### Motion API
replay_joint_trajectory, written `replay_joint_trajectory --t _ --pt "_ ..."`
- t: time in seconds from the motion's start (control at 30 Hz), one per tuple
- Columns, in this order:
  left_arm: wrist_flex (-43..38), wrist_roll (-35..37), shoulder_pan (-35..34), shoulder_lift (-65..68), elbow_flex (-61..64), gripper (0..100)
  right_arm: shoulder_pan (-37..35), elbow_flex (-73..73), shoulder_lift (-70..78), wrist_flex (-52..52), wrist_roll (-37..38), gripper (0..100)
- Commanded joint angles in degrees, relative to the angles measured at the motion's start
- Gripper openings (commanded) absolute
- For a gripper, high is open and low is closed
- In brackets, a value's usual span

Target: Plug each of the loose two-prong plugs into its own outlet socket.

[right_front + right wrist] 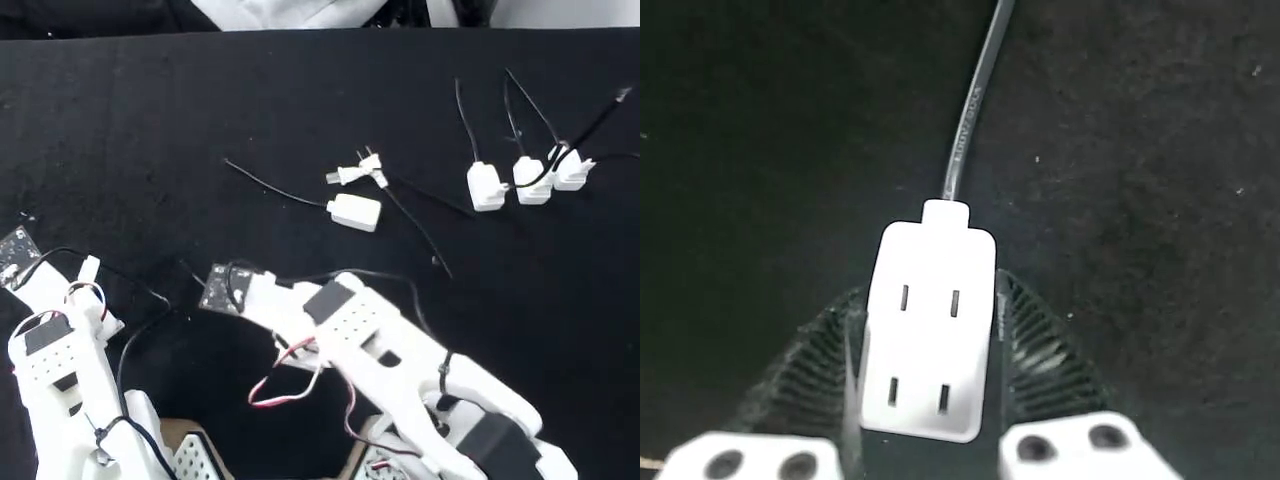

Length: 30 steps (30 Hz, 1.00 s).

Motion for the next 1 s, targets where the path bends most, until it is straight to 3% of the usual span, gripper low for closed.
replay_joint_trajectory --t 0.0,0.07,0.23,0.33,0.7,0.87,0.97 --pt "-0.9 0.4 0.7 -0.4 -0.3 3 -1.2 0.7 -3.6 -0.9 -1.2 9.8" --pt "-0.9 0.4 0.7 -0.4 -0.3 3 -1.2 1.4 -4.9 -1.1 -1.0 12.5" --pt "-0.9 0.4 0.7 -0.4 -0.3 3 -1.1 3.5 -11.2 -1.1 2.8 3.0" --pt "-0.9 0.4 0.7 -0.4 -0.3 3 -1.0 4.6 -15.5 0.4 2.5 3.0" --pt "-0.9 0.4 0.7 -0.4 -0.3 3 -0.4 9.5 -18.9 0.0 1.4 37.7" --pt "-0.9 0.4 0.7 -0.4 -0.3 3 6.5 6.8 -20.2 0.8 1.2 35.1" --pt "-0.9 0.4 0.7 -0.4 -0.3 3 8.9 6.1 -21.1 4.0 1.4 25.8"
